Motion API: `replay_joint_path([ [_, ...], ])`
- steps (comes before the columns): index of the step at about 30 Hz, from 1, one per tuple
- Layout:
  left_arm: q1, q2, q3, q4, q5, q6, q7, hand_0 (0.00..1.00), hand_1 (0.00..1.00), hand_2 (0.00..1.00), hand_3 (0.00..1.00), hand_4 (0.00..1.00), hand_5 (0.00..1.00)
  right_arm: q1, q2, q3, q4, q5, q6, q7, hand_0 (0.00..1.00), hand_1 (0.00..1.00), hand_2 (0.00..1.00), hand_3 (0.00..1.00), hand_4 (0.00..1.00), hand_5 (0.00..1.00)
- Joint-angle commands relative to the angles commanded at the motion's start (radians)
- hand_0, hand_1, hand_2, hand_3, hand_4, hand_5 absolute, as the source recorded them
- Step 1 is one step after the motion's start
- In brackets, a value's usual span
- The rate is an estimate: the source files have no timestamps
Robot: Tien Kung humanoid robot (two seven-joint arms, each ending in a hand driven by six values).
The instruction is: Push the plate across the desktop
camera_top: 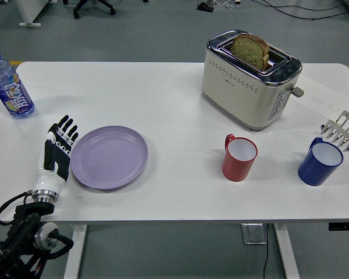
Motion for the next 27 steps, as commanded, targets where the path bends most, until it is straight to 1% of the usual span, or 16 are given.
replay_joint_path([
  [15,-0.007,-0.008,0.037,0.001,-0.012,0.005,-0.01,0.908,0.923,0.927,0.883,0.468,0.998,0.001,0.0,-0.003,0.0,0.001,0.001,0.0,0.6,0.544,0.64,0.615,0.132,0.361],
  [27,-0.016,-0.017,0.095,0.001,-0.024,0.009,-0.015,0.907,0.921,0.926,0.882,0.466,0.998,0.004,-0.001,-0.006,0.0,-0.001,0.002,0.0,0.6,0.544,0.64,0.615,0.132,0.361],
])
